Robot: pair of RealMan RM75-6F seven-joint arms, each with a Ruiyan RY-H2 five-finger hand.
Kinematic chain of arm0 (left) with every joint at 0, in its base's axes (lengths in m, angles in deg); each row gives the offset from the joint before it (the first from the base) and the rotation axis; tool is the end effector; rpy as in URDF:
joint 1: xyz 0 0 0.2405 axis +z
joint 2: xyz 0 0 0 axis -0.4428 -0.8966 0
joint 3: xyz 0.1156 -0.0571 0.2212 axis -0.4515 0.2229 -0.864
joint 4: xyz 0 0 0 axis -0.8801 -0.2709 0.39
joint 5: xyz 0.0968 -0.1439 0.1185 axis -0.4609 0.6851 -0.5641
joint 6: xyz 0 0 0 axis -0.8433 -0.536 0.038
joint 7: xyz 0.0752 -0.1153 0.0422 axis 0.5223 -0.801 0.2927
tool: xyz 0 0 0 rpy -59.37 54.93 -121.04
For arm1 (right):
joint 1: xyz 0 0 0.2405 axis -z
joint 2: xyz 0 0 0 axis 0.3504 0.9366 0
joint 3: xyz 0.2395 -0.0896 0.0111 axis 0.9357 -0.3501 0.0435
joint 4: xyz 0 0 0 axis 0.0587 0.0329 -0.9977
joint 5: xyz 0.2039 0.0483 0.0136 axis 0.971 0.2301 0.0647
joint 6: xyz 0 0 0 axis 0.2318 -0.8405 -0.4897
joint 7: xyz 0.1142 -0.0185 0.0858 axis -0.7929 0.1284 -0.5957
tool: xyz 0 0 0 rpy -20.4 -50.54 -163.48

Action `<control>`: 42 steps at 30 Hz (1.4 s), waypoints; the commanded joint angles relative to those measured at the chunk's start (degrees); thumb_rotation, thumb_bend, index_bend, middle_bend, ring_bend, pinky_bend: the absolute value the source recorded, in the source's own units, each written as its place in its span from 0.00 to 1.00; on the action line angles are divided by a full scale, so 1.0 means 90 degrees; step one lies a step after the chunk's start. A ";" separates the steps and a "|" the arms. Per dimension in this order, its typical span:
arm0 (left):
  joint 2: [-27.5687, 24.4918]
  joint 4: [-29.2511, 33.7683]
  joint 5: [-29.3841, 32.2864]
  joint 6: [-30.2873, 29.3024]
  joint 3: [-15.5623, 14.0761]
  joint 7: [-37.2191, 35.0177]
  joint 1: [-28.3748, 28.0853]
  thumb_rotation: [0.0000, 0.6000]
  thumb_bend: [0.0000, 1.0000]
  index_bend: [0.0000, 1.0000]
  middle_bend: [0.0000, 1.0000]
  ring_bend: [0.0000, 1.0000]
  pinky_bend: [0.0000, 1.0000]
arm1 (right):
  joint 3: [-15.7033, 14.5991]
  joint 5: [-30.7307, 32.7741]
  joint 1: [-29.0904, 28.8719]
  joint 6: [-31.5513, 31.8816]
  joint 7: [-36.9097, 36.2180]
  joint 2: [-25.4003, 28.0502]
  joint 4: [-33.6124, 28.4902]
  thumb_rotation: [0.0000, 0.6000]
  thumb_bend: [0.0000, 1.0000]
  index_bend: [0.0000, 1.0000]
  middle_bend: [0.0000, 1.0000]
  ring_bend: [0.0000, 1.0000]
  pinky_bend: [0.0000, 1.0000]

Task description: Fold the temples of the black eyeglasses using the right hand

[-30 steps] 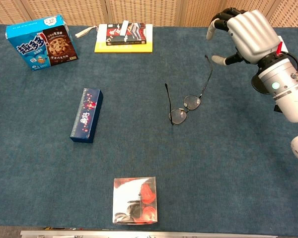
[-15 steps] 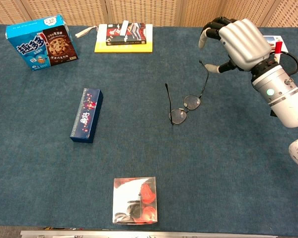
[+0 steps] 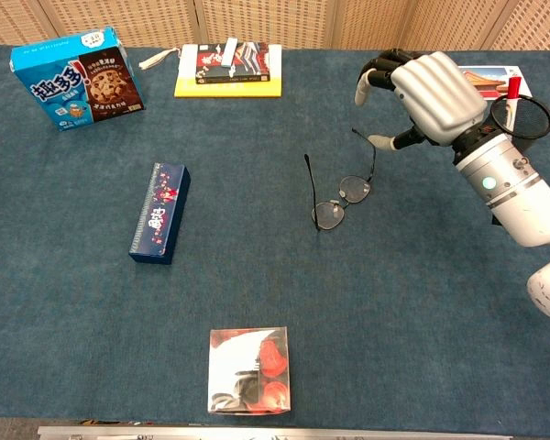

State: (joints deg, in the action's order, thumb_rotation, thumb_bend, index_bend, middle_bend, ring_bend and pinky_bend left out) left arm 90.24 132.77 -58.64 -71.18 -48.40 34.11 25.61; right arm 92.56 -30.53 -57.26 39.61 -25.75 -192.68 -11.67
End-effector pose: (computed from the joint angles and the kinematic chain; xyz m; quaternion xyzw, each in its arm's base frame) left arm -0.3010 0.1554 0.1766 -0.5664 -0.3963 -0.3706 0.6204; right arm -0.1970 -0.3431 -0.0235 0.7114 -0.2116 0.4990 0.4475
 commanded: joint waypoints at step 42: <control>-0.0095 0.0066 0.0012 -0.0083 0.0039 -0.0090 0.0042 1.00 0.00 0.47 0.38 0.31 0.35 | -0.0502 -0.0152 0.0007 -0.0523 -0.0524 -0.0973 0.1442 1.00 0.09 0.47 0.36 0.24 0.38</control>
State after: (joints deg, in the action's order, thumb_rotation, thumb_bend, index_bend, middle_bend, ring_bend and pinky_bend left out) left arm 89.38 133.38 -58.54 -71.93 -48.04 33.30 25.97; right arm 88.06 -31.93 -57.23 34.96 -30.44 -201.37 1.25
